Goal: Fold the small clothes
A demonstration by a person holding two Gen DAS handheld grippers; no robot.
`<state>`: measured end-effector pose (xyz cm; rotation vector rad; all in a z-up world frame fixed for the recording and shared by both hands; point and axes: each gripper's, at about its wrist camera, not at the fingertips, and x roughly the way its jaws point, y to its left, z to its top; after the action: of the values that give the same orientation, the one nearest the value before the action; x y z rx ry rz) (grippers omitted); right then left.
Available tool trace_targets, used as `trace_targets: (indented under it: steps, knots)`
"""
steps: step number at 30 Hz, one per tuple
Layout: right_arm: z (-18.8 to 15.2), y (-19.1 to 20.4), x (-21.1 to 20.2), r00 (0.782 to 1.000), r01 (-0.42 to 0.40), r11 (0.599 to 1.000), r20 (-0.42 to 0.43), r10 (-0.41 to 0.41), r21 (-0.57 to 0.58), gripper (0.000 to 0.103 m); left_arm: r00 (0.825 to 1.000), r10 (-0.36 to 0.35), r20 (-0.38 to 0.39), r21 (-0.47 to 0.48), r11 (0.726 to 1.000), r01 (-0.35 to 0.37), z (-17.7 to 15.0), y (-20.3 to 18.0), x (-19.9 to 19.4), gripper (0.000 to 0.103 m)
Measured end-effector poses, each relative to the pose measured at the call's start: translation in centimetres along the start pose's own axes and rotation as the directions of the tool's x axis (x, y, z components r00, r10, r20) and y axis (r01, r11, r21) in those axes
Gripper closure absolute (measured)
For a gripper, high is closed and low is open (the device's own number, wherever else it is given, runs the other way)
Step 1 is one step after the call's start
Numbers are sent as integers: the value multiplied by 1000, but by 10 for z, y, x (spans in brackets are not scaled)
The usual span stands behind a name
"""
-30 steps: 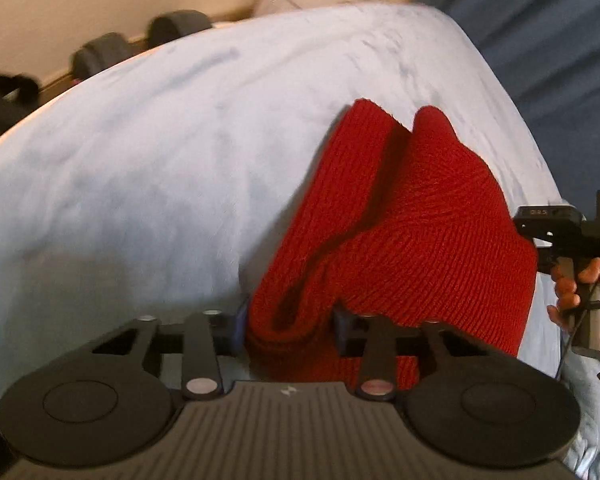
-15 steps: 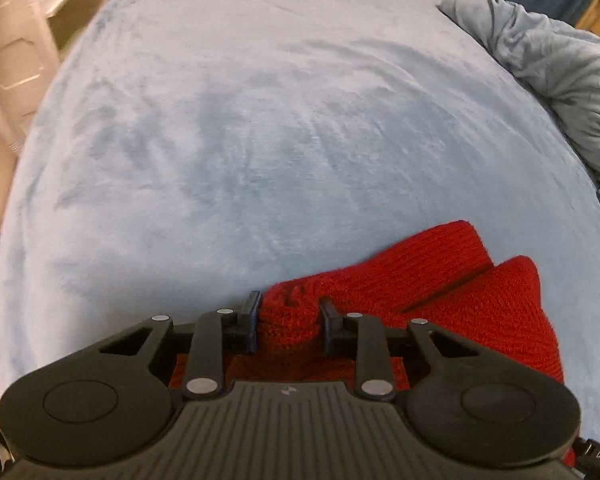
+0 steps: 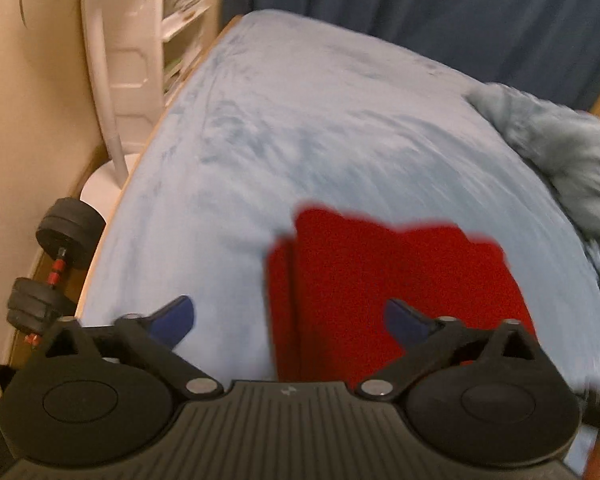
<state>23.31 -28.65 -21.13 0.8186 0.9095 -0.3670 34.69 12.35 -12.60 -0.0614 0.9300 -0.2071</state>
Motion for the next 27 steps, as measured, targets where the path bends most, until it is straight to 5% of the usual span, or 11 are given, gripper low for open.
trace_targets:
  steps: [4,6,12,18,27]
  knots:
    - [-5,11,-43,1000,13,994,30,-10,-111,42,1000,13,-6,54,998,-12,-76,-42,-51,0]
    - [-19,23,-76,999,2,973,49,10,-232,30,999,42,6,66,997,-43,-109,-67,-72,0]
    - [-92,42,-168,973,62,822,217,76,-566,10,991,125,42,23,992,-126,-182,-112,-135,0]
    - [-134,33,-206,972,33,803,207,114,-595,8,976,177,129,11,984,-180,-199,-125,-185,0]
    - [-159,39,-236,964,33,771,225,143,-635,8,973,194,126,-15,981,-193,-212,-135,-208,0]
